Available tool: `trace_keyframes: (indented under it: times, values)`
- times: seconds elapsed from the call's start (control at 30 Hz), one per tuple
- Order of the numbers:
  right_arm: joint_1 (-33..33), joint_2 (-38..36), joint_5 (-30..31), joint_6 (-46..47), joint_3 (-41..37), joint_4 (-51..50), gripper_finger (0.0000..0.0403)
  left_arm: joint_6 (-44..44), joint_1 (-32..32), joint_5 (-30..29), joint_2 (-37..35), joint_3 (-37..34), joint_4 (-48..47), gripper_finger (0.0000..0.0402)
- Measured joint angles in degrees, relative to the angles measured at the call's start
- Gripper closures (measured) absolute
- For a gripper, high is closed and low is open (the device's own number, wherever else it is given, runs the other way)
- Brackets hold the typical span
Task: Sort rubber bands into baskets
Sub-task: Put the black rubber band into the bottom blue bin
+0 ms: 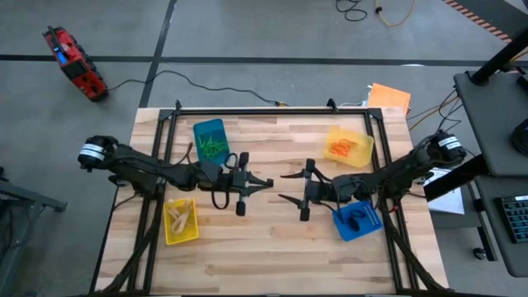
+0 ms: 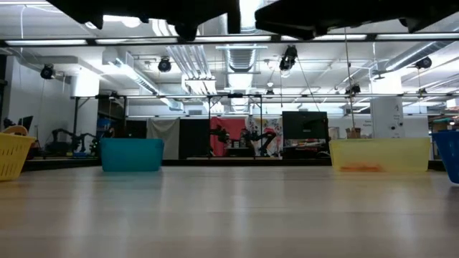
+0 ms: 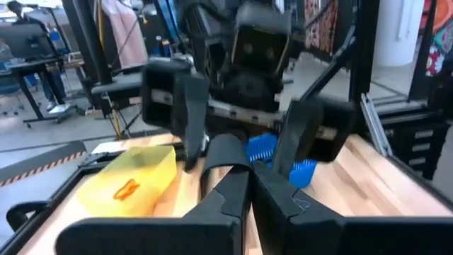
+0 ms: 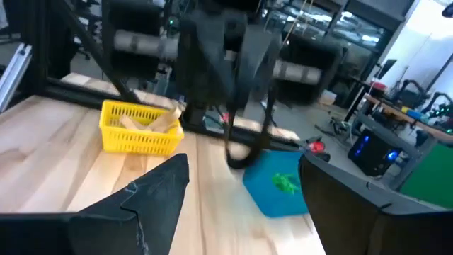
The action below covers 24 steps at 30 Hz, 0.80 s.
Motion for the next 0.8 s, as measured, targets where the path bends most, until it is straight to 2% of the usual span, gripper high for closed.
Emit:
trace_keyframes:
  times: [0.27,0.4,0.6,0.7,0.8]
  values:
    - [-0.7,2.4,0.0,-2.1,3.0,-0.3,0.0144,1.4,0.0,0.1,4.4,3.6,0.1,0.0402]
    - [-0.7,2.4,0.0,-2.3,3.0,-0.7,0.0165,1.7,0.0,0.1,4.9,4.0,0.1,0.0402]
    - [-0.9,2.3,0.0,-2.3,3.1,-0.4,0.0241,1.0,0.0,0.1,4.8,3.8,1.2,0.0402]
    - [-0.9,2.3,0.0,-2.5,3.1,-0.4,0.0300,-1.3,0.2,-0.1,4.8,3.7,1.1,0.0397]
    - [-0.9,2.3,0.0,-2.9,3.1,-0.5,0.0366,-1.8,0.2,-0.1,4.8,3.6,0.1,0.0374]
